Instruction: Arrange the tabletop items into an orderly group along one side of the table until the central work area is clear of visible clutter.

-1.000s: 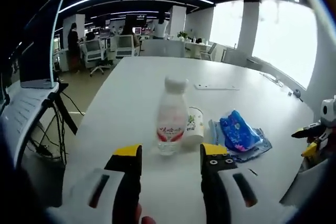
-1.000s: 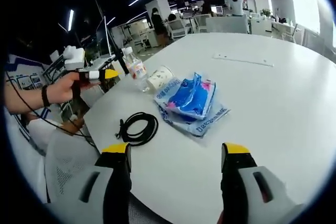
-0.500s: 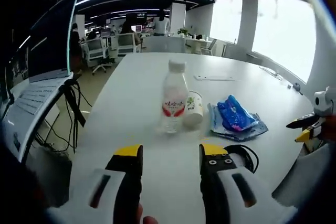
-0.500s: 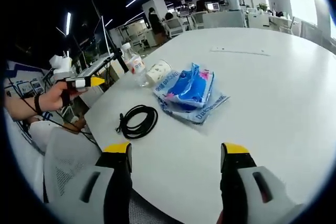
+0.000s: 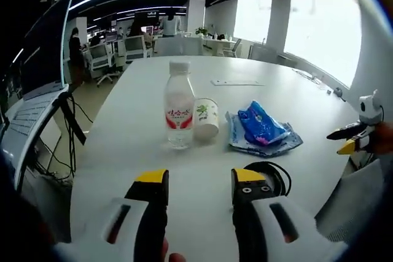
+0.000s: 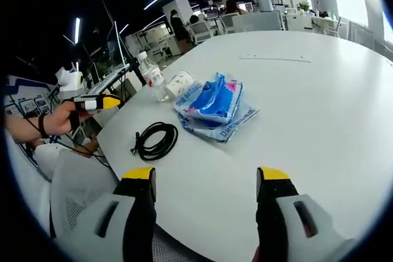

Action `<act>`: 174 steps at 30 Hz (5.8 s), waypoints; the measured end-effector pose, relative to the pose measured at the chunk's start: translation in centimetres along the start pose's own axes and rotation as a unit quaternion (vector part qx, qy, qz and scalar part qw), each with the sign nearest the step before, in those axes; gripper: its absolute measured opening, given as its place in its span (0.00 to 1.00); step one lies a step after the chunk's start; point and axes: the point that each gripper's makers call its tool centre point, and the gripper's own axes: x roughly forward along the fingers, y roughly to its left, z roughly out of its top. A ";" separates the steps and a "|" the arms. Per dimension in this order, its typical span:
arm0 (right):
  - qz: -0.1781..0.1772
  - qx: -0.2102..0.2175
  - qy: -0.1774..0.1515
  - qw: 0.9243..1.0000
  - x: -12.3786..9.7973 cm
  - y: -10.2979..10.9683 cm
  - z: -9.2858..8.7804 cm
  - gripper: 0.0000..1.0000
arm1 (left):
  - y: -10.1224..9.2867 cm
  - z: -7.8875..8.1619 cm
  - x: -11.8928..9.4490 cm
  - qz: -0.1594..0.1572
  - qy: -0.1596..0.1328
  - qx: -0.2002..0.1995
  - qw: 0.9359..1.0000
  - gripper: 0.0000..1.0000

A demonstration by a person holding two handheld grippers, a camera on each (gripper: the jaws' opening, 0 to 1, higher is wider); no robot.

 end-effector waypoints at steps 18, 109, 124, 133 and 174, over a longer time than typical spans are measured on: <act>-0.002 0.032 -0.016 0.999 0.7 -2.2 1.1 0.59 | -6.1 0.4 4.8 -0.065 0.021 0.028 0.997 0.37; -0.047 -0.146 -0.013 0.988 5.7 -6.7 9.6 0.00 | -1.1 0.1 -3.3 0.000 -0.016 -0.032 0.999 0.38; -0.092 -0.090 -0.031 0.991 2.9 -11.8 9.3 0.00 | -1.6 0.9 -2.8 -0.002 -0.020 -0.025 0.999 0.37; -0.110 -0.066 -0.030 0.991 1.6 -13.6 8.1 0.00 | -1.9 0.9 -2.6 -0.001 -0.020 -0.021 1.000 0.37; -0.094 -0.059 0.020 0.994 5.0 -11.5 4.4 0.09 | -1.2 -1.1 -4.0 0.024 -0.009 -0.040 0.999 0.37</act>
